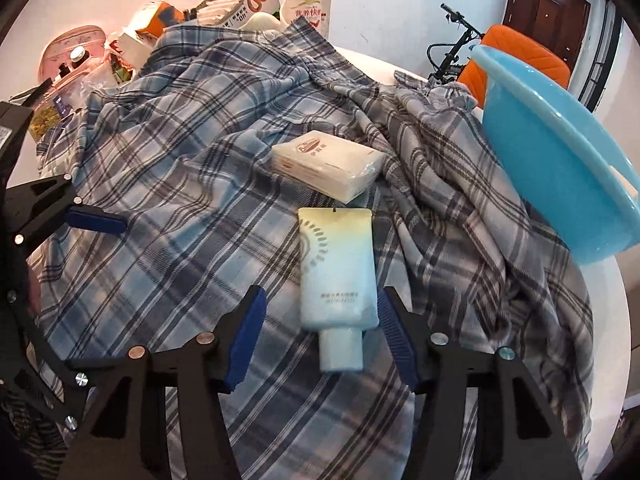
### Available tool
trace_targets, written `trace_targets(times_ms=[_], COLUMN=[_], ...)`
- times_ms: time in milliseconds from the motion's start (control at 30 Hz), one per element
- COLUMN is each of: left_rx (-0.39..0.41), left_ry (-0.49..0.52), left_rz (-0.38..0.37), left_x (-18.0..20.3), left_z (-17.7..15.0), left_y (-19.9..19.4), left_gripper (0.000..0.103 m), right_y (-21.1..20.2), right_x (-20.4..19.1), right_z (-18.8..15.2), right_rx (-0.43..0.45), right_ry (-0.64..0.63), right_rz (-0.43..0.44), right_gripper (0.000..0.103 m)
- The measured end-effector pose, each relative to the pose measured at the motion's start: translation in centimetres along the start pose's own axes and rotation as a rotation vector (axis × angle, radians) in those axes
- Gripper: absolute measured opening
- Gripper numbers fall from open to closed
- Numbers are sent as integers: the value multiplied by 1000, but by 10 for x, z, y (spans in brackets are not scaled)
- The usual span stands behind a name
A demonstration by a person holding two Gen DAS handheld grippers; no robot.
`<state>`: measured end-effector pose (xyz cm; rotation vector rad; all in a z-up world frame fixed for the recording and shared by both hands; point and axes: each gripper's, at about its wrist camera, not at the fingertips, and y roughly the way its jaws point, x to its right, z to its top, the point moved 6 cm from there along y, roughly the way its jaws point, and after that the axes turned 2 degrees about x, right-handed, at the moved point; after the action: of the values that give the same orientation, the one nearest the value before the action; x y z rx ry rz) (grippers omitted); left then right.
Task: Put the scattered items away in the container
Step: 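Grasp the pale sunscreen tube with the right gripper, then grasp the white tissue pack with the left gripper while right holds the tube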
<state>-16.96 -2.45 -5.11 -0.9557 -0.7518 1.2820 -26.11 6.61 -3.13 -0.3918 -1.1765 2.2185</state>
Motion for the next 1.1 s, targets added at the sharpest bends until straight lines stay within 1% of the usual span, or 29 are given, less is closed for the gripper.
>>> trace_targets(times_ms=[67, 233, 567, 633, 733, 867, 1067, 1100], left_rx=[-3, -4, -8, -7, -6, -4, -1, 3], left_ry=[-7, -15, -2, 0, 5, 1, -9, -7], left_rz=[13, 3, -4, -5, 2, 13, 4, -8], left_x=[-5, -9, -3, -2, -1, -4, -8, -8], left_z=[1, 2, 2, 2, 0, 0, 10, 14], left_y=[2, 4, 7, 5, 2, -3, -5, -5], left_gripper=[103, 103, 103, 103, 103, 103, 103, 103], right_y=[7, 20, 20, 19, 18, 8, -22, -25], right_x=[2, 1, 1, 3, 3, -1, -9, -10], right_z=[1, -3, -6, -5, -7, -10, -18, -21], right_rx=[-15, -50, -47, -37, -35, -15, 20, 24], right_ry=[-7, -9, 5, 12, 19, -12, -22, -22], right_rz=[-5, -4, 2, -14, -16, -48, -46, -50], right_gripper=[57, 57, 57, 44, 44, 44, 44, 44])
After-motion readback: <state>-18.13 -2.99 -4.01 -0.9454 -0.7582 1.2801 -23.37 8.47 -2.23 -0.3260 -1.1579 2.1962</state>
